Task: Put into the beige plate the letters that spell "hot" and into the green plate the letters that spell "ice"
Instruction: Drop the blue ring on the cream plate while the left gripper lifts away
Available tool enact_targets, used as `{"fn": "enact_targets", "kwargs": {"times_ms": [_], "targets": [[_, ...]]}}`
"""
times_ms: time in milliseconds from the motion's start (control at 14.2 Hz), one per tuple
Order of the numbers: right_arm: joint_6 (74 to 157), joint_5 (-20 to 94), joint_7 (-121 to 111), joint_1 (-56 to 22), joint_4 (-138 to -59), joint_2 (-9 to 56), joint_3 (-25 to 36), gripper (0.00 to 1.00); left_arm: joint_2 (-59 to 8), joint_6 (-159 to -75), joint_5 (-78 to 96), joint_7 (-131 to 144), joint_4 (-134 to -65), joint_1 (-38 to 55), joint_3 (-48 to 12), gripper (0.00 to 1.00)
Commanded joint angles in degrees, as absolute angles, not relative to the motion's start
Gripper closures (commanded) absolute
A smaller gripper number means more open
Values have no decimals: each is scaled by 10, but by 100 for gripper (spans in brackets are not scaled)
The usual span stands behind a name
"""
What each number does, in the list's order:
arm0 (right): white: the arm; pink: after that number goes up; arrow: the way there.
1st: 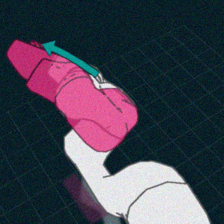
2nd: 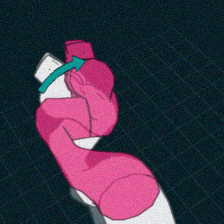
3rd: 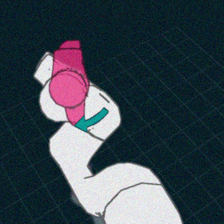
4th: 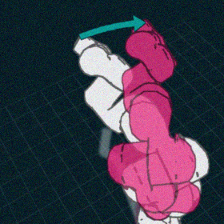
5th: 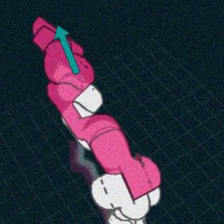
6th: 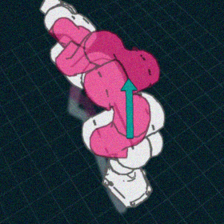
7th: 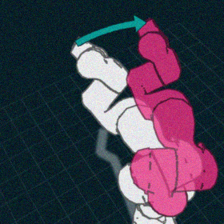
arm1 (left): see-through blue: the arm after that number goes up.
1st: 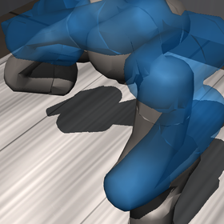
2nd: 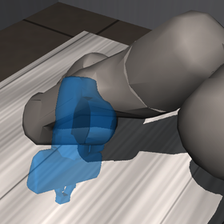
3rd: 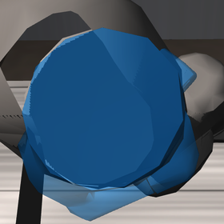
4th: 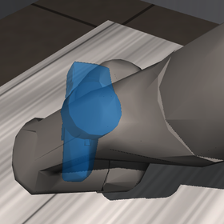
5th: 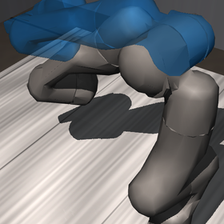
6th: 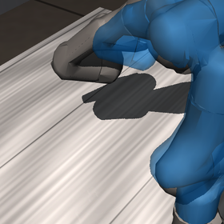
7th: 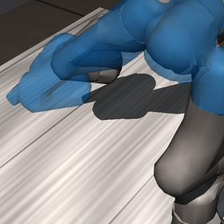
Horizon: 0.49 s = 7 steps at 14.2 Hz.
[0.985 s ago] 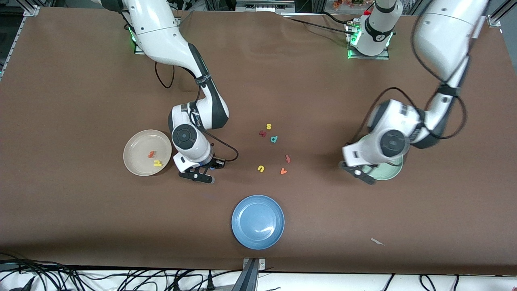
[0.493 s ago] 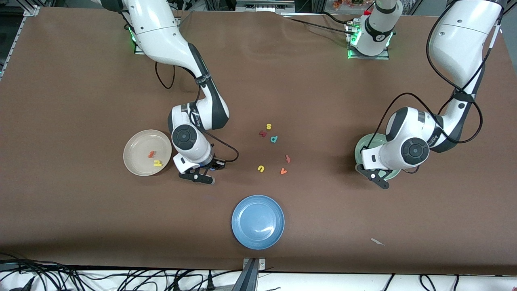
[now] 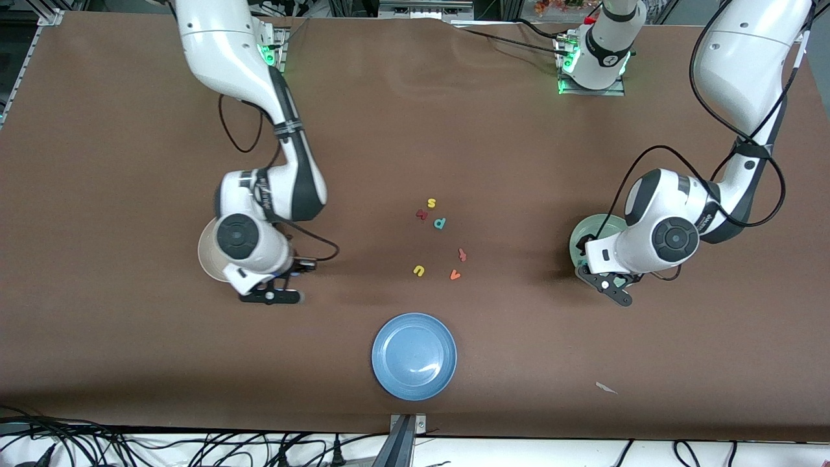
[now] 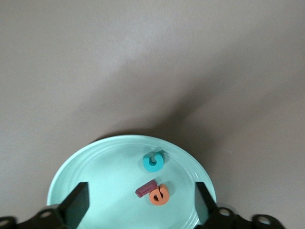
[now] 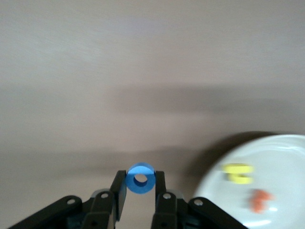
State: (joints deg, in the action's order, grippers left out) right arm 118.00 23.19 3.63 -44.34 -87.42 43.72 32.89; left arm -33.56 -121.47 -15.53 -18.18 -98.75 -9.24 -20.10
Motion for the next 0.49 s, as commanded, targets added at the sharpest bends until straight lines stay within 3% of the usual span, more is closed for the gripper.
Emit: {"fn": "enact_targets", "kwargs": {"times_ms": [0, 282, 352, 422], "targets": [[1197, 238, -58, -449, -992, 355, 351, 83, -300, -1186, -149, -173, -977, -95, -208, 0], [1294, 239, -118, -449, -1118, 306, 358, 82, -228, -1129, -122, -133, -973, -93, -232, 0], [1322, 242, -120, -449, -1140, 301, 358, 70, -204, -1108, -109, -101, -972, -92, -243, 0], [1324, 245, -111, -449, -1141, 300, 358, 20, -187, -1092, -102, -68, -972, -91, -257, 0]]}}
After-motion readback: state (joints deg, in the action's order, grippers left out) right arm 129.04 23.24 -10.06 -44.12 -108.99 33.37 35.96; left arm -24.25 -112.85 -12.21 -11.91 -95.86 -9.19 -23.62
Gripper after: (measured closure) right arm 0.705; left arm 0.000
